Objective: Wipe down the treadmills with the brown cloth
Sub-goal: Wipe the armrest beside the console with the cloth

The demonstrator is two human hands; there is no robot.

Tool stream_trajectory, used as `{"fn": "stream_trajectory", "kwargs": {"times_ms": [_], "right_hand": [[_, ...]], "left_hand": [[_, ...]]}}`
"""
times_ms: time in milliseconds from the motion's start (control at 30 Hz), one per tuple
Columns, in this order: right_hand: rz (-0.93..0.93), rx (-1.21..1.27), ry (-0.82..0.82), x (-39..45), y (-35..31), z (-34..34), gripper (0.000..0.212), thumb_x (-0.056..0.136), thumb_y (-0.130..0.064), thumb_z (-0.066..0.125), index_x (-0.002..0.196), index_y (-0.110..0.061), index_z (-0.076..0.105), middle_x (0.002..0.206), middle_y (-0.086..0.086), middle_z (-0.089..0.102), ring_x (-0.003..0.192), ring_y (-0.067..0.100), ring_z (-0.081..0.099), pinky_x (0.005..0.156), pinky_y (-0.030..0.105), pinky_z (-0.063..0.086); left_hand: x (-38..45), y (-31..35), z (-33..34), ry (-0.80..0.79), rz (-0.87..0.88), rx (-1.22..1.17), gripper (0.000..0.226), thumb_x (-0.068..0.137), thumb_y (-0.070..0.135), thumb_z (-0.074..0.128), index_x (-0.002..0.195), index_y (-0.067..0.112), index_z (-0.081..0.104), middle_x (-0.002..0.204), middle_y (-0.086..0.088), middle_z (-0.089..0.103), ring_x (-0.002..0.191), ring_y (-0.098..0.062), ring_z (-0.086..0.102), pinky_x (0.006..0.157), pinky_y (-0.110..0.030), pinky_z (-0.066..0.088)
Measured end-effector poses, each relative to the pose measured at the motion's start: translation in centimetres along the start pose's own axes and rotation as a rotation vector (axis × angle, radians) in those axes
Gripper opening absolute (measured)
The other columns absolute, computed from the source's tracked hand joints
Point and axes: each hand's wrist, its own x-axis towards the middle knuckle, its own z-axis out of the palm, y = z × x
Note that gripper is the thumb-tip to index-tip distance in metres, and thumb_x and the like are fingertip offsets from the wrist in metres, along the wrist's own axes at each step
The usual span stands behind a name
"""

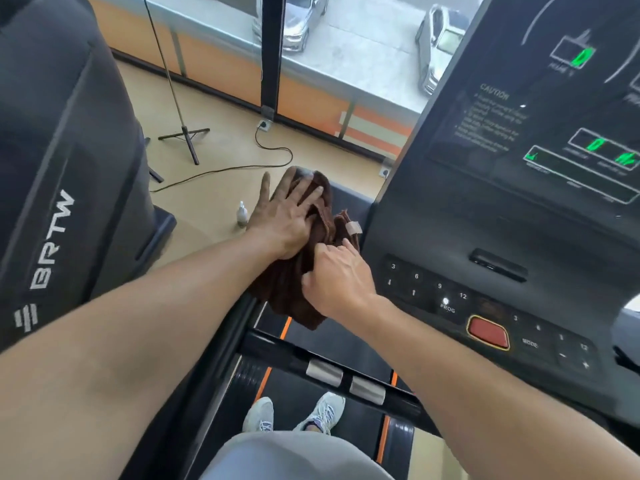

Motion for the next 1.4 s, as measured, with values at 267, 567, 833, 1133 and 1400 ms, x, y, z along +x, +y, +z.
{"fn": "stream_trajectory", "kwargs": {"times_ms": [267,567,833,1133,1400], "right_hand": [[-0.059,0.095,0.251,-5.6,-0.1,0.7,0.081,0.087,-0.029,0.043,0.163,-0.01,0.023,0.171,0.012,0.009,0.159,0.027,-0.002,0.129,0.047,0.0],[0.074,0.207,0.168,-3.6,4.3,0.1,0.079,0.104,-0.04,0.049,0.165,-0.011,0.008,0.173,0.004,0.001,0.158,0.016,-0.007,0.129,0.036,-0.002],[-0.099,0.226,0.191,-3.7,3.2,3.6,0.089,0.088,-0.017,0.076,0.162,-0.014,0.027,0.169,0.004,0.026,0.158,0.016,0.014,0.129,0.029,0.004],[-0.333,0.288,0.446,-1.4,2.8,-4.3,0.054,0.08,0.011,0.063,0.116,-0.026,0.078,0.129,-0.005,0.069,0.126,0.021,0.058,0.109,0.044,0.048],[0.001,-0.084,-0.107,2.9,0.8,-2.4,0.074,0.105,-0.056,0.037,0.165,-0.022,0.01,0.173,0.007,-0.004,0.159,0.025,-0.007,0.128,0.046,-0.003]], "left_hand": [[5.3,3.0,-0.5,-0.047,0.123,0.069,0.06,0.106,0.052,0.007,0.161,0.034,-0.006,0.17,0.005,-0.014,0.154,-0.025,-0.022,0.12,-0.06,-0.016],[2.6,2.9,-0.3,0.016,0.289,0.229,0.062,0.106,0.049,0.005,0.162,0.026,-0.011,0.169,0.002,-0.015,0.155,-0.023,-0.019,0.122,-0.05,-0.02],[-7.6,-0.1,0.1,0.003,0.261,0.033,0.078,0.091,0.05,-0.008,0.163,0.026,0.012,0.17,0.007,0.0,0.157,-0.015,-0.01,0.125,-0.045,-0.011],[-10.9,-1.1,2.0,0.372,-0.123,-0.506,0.069,0.102,0.053,0.02,0.16,0.016,0.027,0.168,-0.003,0.021,0.157,-0.018,0.011,0.128,-0.04,0.002],[-10.1,-1.4,3.1,0.288,-0.304,-0.568,0.06,0.108,0.043,0.027,0.163,0.023,0.014,0.171,0.001,0.007,0.157,-0.01,0.0,0.127,-0.034,-0.001]]}}
